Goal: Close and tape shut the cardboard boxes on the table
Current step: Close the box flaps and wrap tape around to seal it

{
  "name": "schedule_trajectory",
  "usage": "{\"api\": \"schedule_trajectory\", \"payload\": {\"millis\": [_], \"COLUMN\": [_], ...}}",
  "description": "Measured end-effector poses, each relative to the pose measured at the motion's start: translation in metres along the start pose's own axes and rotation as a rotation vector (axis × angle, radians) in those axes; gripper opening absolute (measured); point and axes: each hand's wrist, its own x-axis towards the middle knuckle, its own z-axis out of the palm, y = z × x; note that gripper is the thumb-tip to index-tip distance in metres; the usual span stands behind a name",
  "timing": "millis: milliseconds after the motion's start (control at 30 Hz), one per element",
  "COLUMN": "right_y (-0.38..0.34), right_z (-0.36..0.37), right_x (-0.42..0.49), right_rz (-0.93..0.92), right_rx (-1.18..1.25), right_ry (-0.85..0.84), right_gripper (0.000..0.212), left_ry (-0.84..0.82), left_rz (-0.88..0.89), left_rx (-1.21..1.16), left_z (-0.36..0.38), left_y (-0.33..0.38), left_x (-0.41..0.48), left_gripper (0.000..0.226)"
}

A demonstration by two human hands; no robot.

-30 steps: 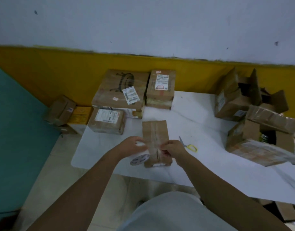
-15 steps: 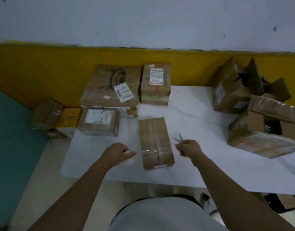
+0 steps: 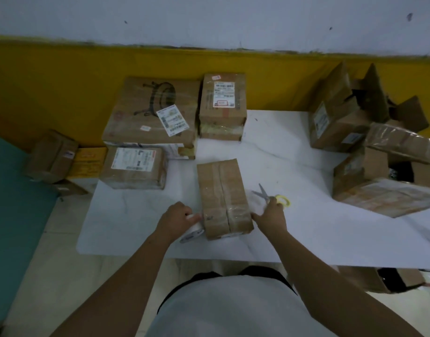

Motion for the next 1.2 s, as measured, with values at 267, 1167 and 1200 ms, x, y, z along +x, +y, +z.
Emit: {"api": "schedule_trajectory", "payload": {"millis": [267,1167,1200], "right_y": [-0.033,-0.089,-0.097], "right_z": [-0.006,-0.016,-0.025], "right_x": [-0.048,-0.045,-0.050], "right_rz": [-0.138,-0.002,-0.053], "right_rx": [-0.207,0.554,0.578], "right_ry": [-0.111,-0.207,-0.209], "right_gripper": [0.061,0.141,0.138], "left_ry": [-0.076,0.188,0.228], "left_rz": [-0.500,-0.282,-0.333], "left_rx": [-0.267,-1.027,-1.012], "left_z": [-0.005,-0.063,-0.071], "left_y": [0.012,0.104,0.115], "left_x": [-0.030,-0.044,-0.039], "left_gripper": [0.068,0.048,0.043]}}
